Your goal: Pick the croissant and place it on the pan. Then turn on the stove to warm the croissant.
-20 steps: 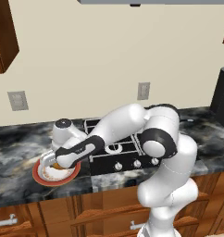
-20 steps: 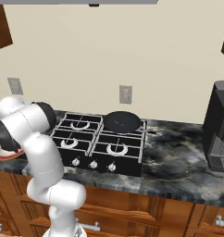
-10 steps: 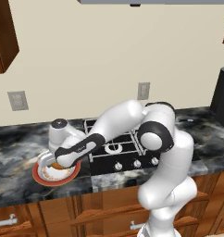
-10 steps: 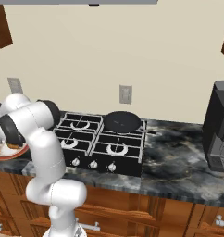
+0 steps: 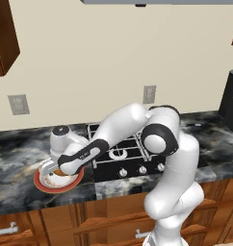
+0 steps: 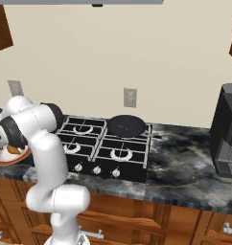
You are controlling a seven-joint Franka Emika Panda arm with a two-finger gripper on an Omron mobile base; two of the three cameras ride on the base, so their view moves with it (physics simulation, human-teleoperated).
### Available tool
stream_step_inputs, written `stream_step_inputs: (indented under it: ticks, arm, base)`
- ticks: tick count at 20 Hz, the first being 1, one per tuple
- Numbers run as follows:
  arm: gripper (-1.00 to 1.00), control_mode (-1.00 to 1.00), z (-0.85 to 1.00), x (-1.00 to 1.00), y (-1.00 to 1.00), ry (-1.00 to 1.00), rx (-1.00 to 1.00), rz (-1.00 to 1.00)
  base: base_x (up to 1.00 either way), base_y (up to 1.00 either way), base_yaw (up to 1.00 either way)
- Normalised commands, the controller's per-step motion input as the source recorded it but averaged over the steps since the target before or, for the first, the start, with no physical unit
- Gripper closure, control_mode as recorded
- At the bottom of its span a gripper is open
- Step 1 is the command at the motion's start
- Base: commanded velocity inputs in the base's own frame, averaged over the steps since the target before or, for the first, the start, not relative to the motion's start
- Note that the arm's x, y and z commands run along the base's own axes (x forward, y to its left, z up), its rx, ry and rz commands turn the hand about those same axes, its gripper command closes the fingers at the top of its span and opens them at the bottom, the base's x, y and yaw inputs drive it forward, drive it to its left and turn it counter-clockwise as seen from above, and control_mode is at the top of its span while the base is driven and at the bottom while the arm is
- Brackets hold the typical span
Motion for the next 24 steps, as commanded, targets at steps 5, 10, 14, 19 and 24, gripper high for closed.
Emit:
stream_step_inputs:
  ticks: [5, 10, 14, 19, 24]
  arm:
    - [-1.0, -1.0, -0.07, 0.01, -0.02, 0.0, 0.0, 0.0]
    - [-1.0, -1.0, -0.04, 0.0, -0.16, 0.0, 0.0, 0.0]
    - [-1.0, -1.0, -0.06, 0.0, -0.21, 0.0, 0.0, 0.0]
    - [-1.0, -1.0, -0.17, 0.0, -0.04, 0.0, 0.0, 0.0]
    - [-1.0, -1.0, -0.28, 0.0, 0.02, 0.0, 0.0, 0.0]
  base:
    - [0.0, 0.0, 0.0]
    - [0.0, 0.0, 0.0]
    - [0.0, 0.0, 0.0]
    - [0.0, 0.0, 0.0]
    - [0.0, 0.0, 0.0]
